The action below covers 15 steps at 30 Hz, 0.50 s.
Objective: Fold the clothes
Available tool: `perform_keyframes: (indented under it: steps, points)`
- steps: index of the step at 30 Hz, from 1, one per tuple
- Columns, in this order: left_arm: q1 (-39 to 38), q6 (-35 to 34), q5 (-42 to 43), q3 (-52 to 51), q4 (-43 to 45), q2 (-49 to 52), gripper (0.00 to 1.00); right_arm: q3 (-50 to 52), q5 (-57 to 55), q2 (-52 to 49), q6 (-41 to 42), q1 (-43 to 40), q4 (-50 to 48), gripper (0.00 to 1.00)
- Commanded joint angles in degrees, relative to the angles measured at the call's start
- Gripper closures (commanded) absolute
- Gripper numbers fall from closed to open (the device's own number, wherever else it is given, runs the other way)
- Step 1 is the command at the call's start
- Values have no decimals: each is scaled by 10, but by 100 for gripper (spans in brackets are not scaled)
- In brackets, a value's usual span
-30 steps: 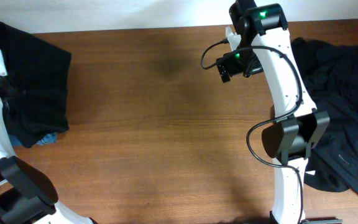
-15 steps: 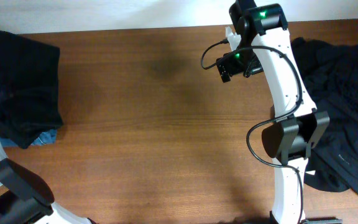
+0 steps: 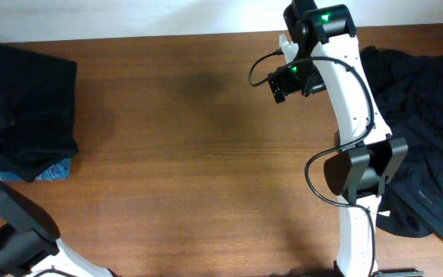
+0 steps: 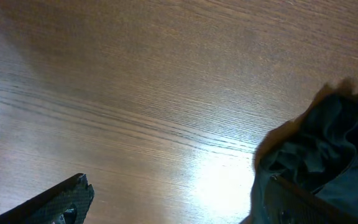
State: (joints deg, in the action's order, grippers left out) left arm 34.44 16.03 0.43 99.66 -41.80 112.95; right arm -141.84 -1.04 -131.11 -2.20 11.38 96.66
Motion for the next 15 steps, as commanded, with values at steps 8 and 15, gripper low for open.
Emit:
perform_keyframes:
  steps: [8,15]
  points:
    - [64,-86,-113,10,29,11,0,2,6,5,-3,-2,1,7]
    - [65,-106,91,10,-2,5,0,2,19,5,-3,-2,0,7]
